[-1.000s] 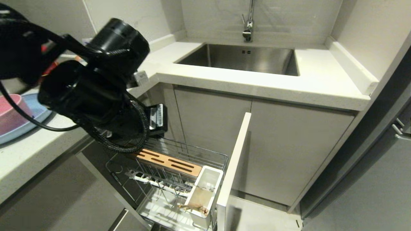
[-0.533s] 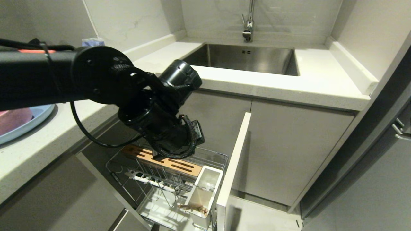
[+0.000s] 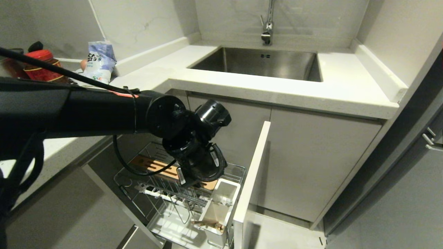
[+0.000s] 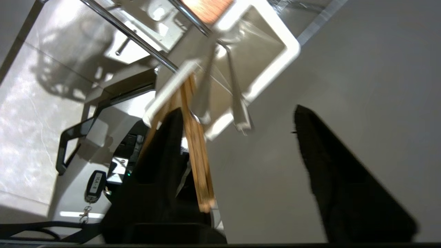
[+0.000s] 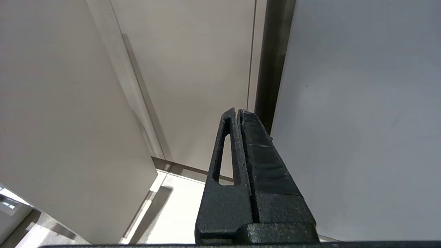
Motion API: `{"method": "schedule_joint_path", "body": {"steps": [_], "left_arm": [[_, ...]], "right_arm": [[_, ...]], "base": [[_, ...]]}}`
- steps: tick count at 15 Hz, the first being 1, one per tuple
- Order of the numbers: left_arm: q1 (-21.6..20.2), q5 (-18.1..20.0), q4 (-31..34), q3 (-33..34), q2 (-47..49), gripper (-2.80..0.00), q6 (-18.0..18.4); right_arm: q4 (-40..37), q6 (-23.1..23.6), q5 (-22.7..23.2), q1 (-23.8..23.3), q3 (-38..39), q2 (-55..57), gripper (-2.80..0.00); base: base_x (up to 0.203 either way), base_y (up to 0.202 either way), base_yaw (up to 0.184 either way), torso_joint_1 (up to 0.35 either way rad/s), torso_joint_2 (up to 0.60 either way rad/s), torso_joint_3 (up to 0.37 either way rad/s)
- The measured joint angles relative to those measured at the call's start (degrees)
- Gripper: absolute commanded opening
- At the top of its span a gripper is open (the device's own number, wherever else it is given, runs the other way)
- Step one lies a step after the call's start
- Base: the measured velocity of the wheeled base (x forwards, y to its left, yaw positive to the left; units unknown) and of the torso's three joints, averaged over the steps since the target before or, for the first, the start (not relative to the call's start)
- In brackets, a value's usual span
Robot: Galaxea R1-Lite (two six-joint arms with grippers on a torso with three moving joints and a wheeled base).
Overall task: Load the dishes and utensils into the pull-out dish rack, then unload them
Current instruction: Take the fork out of the cupboard
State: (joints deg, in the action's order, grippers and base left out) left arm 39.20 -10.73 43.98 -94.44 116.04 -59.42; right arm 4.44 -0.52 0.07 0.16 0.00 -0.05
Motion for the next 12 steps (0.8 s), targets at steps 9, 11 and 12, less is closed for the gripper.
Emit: {"method": "schedule_joint_path", "body": {"steps": [9, 11, 12], "left_arm": [[-2.6, 11.5, -2.2, 2.4, 5.6, 0.00, -1.6], [-2.6, 11.7, -3.5, 2.4, 6.8, 0.00, -1.7], [-2.7, 11.7, -4.2, 2.4, 7.5, 0.00, -1.7]], "right_arm": [[0.0, 0.0, 0.0, 0.0, 0.0, 0.0, -2.80], [0.0, 0.0, 0.0, 0.0, 0.0, 0.0, -2.80], [0.0, 0.0, 0.0, 0.0, 0.0, 0.0, -2.80]], "base": [[0.000, 0.000, 0.000, 0.000, 0.00, 0.000], [0.000, 0.000, 0.000, 0.000, 0.00, 0.000], [0.000, 0.000, 0.000, 0.000, 0.00, 0.000]]}}
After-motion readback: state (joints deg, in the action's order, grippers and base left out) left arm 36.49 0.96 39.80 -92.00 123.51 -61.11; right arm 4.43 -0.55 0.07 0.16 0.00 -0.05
